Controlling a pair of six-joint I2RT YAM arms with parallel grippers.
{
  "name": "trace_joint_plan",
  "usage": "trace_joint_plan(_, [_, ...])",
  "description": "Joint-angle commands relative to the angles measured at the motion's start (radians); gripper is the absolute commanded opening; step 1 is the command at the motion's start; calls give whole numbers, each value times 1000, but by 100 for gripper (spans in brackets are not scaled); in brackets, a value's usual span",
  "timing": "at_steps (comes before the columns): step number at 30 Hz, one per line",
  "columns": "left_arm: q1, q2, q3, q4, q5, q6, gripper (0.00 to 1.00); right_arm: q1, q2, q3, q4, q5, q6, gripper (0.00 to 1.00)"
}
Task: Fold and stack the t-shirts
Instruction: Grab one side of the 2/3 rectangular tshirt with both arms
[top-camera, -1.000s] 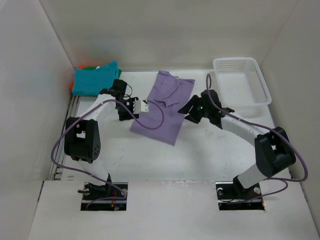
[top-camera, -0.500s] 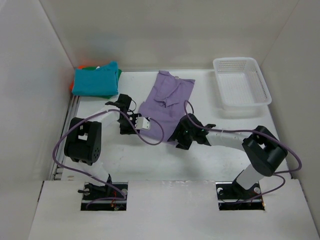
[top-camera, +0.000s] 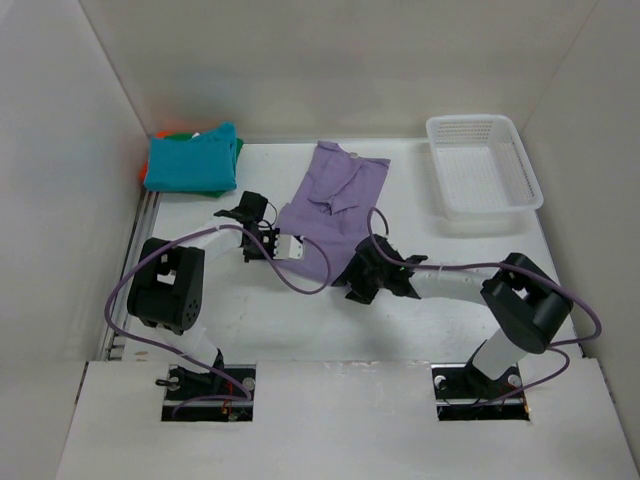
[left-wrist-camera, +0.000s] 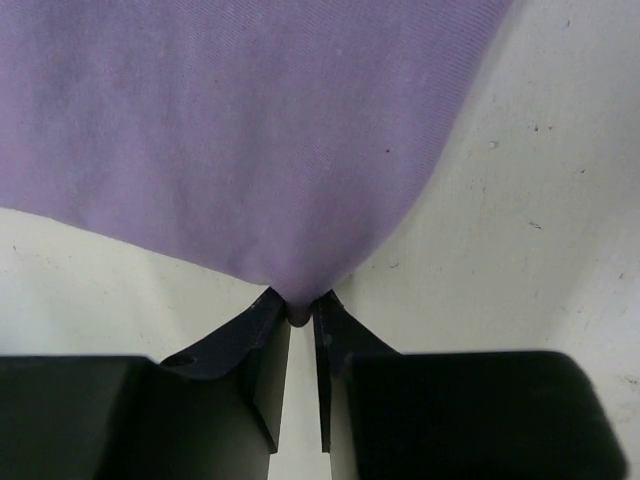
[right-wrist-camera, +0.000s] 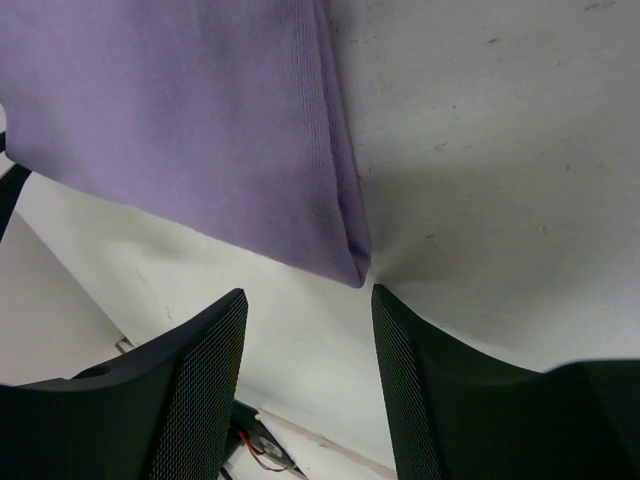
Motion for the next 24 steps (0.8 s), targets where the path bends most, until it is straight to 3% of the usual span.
trace_joint_plan(1, [-1, 2, -39, 4, 2, -19, 12, -15, 19, -18, -30, 112, -4, 58])
trace_joint_plan(5, [-4, 1, -39, 2, 3, -30, 12, -22, 24, -6, -33, 128, -9, 55])
trace_joint_plan(10, [-9, -4, -42, 8, 8, -62, 13, -30, 56, 8, -27, 132, -18, 42])
trace_joint_plan(17, [-21, -21, -42, -26, 14, -116, 7, -27, 51, 12, -8, 125, -9, 2])
trace_joint_plan(24, [-61, -116, -93, -174, 6, -168, 1, 17, -62, -38, -24, 117, -9, 0])
